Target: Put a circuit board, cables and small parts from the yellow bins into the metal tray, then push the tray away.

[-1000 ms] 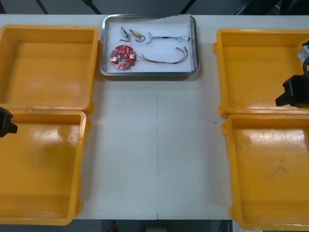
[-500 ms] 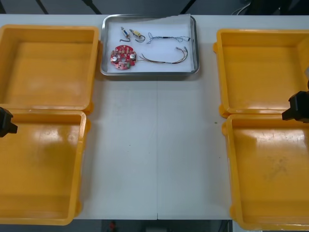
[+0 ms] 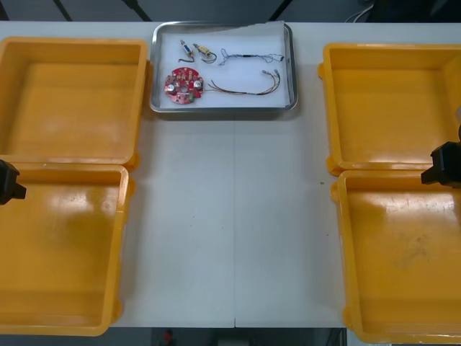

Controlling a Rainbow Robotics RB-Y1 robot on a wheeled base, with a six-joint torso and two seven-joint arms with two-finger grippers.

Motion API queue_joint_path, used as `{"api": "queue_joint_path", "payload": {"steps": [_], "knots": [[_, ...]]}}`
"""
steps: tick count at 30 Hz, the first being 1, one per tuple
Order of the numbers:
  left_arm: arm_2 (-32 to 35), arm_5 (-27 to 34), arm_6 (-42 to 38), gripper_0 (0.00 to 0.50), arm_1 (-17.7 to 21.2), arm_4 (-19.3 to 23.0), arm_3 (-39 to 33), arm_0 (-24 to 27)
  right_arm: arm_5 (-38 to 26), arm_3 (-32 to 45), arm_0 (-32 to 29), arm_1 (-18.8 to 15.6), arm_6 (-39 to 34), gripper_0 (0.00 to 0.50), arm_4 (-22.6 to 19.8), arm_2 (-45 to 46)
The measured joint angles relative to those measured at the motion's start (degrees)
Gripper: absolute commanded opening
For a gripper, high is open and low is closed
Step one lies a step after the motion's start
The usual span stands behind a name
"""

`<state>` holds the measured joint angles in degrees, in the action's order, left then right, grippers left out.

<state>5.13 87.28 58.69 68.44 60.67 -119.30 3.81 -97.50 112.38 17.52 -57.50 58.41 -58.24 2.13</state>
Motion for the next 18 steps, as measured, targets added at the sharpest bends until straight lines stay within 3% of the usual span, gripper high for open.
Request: {"api": "queue_joint_path", "payload": {"steps": [18], "knots": [[0.0, 0.0, 0.0, 0.5, 0.0, 0.0, 0.0, 0.0, 0.0, 0.0, 0.0, 0.0, 0.0, 0.5, 0.0, 0.0]]}}
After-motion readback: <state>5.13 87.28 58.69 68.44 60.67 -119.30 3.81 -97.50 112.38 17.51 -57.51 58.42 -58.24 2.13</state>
